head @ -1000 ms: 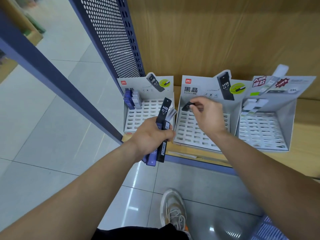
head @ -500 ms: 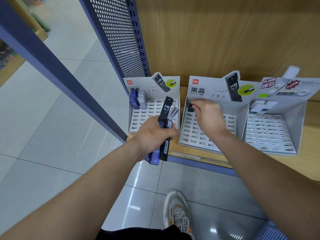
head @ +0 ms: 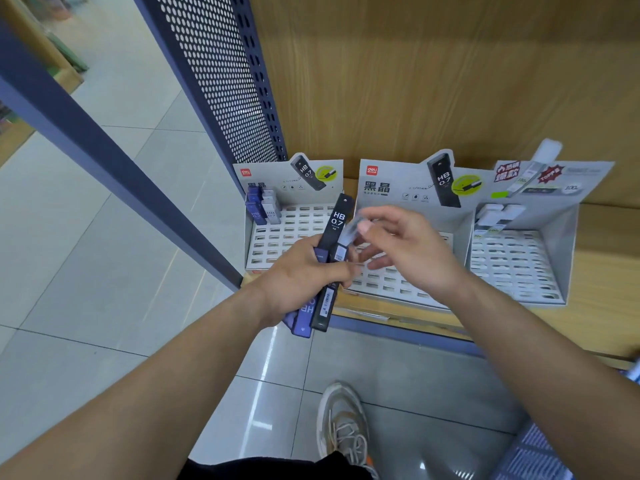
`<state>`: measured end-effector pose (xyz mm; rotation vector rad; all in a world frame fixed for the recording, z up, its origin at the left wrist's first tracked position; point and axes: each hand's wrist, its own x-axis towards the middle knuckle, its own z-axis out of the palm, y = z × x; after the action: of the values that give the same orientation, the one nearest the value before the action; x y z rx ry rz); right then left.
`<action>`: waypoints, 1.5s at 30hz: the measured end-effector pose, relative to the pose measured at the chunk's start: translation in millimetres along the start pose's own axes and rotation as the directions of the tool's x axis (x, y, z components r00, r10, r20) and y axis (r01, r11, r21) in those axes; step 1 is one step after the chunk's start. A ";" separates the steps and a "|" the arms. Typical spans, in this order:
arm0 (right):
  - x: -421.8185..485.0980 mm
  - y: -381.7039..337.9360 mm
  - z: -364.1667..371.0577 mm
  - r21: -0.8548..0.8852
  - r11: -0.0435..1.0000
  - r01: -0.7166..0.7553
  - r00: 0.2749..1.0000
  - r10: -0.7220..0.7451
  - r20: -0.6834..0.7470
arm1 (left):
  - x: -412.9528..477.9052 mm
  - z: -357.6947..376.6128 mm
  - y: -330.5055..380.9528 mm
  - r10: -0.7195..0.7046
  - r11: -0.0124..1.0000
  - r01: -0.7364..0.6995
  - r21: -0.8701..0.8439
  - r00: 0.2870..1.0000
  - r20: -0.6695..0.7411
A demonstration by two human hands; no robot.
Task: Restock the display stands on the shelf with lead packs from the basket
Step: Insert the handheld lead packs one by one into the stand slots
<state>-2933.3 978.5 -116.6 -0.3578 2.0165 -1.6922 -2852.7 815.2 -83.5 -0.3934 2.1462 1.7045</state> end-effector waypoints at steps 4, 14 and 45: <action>-4.3 -12.2 -3.0 0.055 0.998 -0.009 1.000 0.010 -0.010 | -3.1 9.1 10.1 0.026 0.999 -0.024 -0.040 0.999 0.043; -10.2 -20.2 -26.2 0.258 0.966 -0.028 0.982 0.075 -0.172 | -5.5 9.6 19.2 -0.060 0.977 0.060 -0.202 0.998 0.003; 67.9 -21.7 52.6 -0.172 0.985 -0.033 0.999 0.036 0.018 | -47.3 -59.4 -55.1 -0.233 0.971 0.209 -0.119 0.943 -0.239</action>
<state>-2966.2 896.2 -114.9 -0.3943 2.1463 -1.4923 -2793.2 744.2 -98.3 -0.8871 2.0997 1.7040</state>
